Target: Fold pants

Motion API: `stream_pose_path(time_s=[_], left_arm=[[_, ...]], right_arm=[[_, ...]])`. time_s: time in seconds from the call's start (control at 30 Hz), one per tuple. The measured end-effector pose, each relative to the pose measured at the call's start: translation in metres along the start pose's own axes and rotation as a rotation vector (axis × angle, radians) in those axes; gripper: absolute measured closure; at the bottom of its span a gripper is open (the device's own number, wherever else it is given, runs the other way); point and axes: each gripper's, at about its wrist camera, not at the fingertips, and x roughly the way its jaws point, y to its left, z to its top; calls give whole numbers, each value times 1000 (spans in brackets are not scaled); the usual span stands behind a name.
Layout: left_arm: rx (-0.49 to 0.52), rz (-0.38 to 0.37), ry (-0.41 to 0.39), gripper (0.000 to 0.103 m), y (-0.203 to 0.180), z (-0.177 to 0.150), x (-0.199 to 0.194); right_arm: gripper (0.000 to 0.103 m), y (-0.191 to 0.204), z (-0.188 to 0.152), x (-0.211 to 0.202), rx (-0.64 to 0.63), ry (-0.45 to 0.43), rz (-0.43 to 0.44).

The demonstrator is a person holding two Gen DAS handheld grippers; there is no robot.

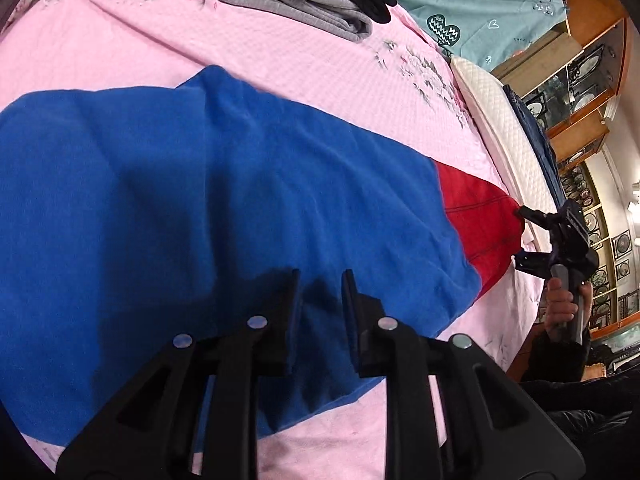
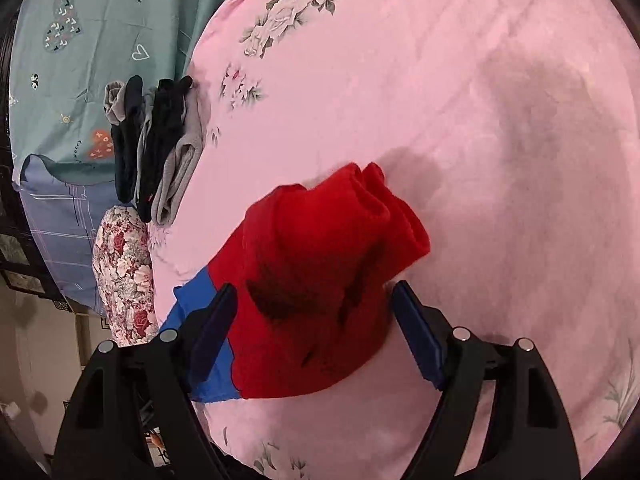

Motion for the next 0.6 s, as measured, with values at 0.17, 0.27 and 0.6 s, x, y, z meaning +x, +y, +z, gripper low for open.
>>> stream_pose_path(time_s=[0.17, 0.27, 0.6], left_arm=[[-5, -5, -5, 83, 4, -2, -2], [-9, 5, -1, 83, 3, -3, -4], [107, -19, -8, 65, -88, 34, -3]], right_arm=[[39, 3, 6, 9, -48, -31, -25], [82, 9, 0, 15, -143, -69, -157], [84, 47, -25, 0, -347, -188, -248]])
